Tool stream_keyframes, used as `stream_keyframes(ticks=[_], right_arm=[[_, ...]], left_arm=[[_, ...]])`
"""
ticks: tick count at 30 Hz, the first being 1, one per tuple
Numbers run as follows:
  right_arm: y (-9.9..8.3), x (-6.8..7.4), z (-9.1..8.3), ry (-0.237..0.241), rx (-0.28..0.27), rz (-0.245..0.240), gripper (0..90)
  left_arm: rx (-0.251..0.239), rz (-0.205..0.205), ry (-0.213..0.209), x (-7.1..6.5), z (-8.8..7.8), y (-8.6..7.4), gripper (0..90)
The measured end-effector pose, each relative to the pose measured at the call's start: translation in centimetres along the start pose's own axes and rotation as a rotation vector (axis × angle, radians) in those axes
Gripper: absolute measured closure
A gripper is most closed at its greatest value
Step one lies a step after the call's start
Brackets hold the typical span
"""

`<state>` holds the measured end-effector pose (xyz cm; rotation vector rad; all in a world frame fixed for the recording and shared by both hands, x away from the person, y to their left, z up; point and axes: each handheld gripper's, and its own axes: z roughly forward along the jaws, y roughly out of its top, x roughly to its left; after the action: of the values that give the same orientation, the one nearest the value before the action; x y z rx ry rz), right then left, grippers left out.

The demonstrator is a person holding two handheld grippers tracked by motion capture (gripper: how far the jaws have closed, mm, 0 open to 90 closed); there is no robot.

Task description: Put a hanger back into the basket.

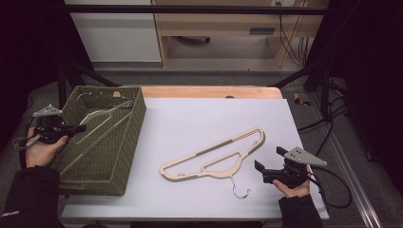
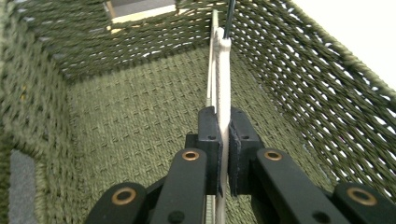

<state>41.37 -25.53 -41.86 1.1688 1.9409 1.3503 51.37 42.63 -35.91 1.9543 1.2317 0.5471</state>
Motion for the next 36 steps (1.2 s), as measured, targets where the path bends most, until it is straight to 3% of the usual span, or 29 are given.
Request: stream_keyframes(ticks=[10,13,19,22,28,31,36], right_arm=[[0.0,0.0,0.0,0.002,0.001,0.000,2.7],[0.0,0.0,0.1,-0.001,0.002,0.002,2.8],[0.0,0.0,0.1,0.003,0.006,-0.001,2.8],[0.0,0.0,0.1,0.002,0.004,0.004,2.8],[0.0,0.0,0.1,0.006,0.006,-0.001,2.8],[0.0,0.0,0.2,0.007,0.005,-0.004,2.8],[0.0,0.0,0.1,0.006,0.007,-0.004,2.8]], left_arm=[[0.038,-0.067,0.135,1.2,0.1,-0.2,81.8],[0.080,-0.084,0.185,1.8,0.2,-0.4,80.2],[0.120,-0.138,0.229,2.4,0.8,-0.6,78.5],[0.172,-0.168,0.274,2.9,1.2,-0.8,76.9],[0.210,-0.233,0.276,3.7,1.6,-1.9,77.1],[0.239,-0.235,0.285,3.8,1.9,-2.3,76.7],[0.233,-0.238,0.281,3.9,1.7,-2.6,77.0]])
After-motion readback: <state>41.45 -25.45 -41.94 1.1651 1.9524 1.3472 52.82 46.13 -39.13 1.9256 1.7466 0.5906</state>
